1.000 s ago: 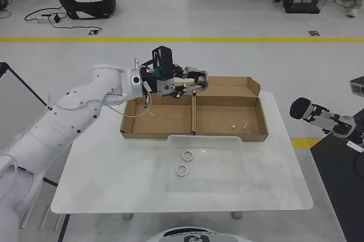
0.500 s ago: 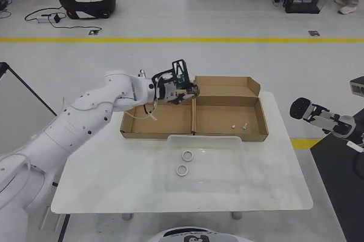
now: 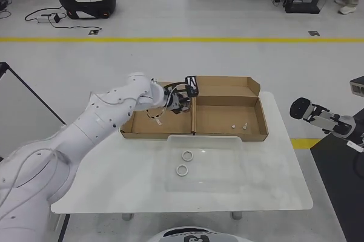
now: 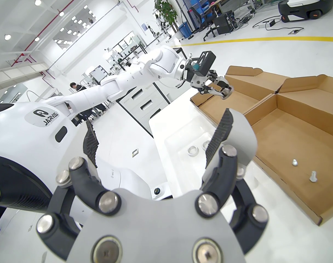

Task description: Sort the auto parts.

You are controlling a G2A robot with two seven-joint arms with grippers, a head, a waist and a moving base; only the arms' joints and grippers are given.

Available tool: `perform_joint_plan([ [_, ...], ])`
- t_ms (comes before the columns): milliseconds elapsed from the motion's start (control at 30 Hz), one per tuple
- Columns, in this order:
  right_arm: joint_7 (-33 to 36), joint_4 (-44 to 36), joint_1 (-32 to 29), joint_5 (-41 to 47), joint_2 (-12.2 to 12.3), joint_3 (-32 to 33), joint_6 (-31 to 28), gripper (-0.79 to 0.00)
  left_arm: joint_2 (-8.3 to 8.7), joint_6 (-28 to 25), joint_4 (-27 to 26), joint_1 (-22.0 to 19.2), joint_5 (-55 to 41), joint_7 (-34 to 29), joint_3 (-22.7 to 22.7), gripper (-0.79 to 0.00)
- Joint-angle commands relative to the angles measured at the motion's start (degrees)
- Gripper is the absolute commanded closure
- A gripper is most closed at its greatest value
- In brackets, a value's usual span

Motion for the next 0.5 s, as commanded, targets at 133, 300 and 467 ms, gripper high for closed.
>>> perform_joint_plan([
  [133,0.00,0.00,0.00,0.00,0.00,0.00,0.00,-0.785,-5.13,-0.40,7.83,0.32,0.71,-0.47,2.55,0.000],
  [300,0.00,0.00,0.00,0.00,0.00,0.00,0.00,-0.785,-8.95,-1.06,14.55,-0.08,2.36,-0.51,3.84,0.000],
  [467,0.00,0.00,0.00,0.00,0.00,0.00,0.00,-0.785,-12.26,-0.17,19.85,-0.32,5.87,-0.12,5.06,0.000],
])
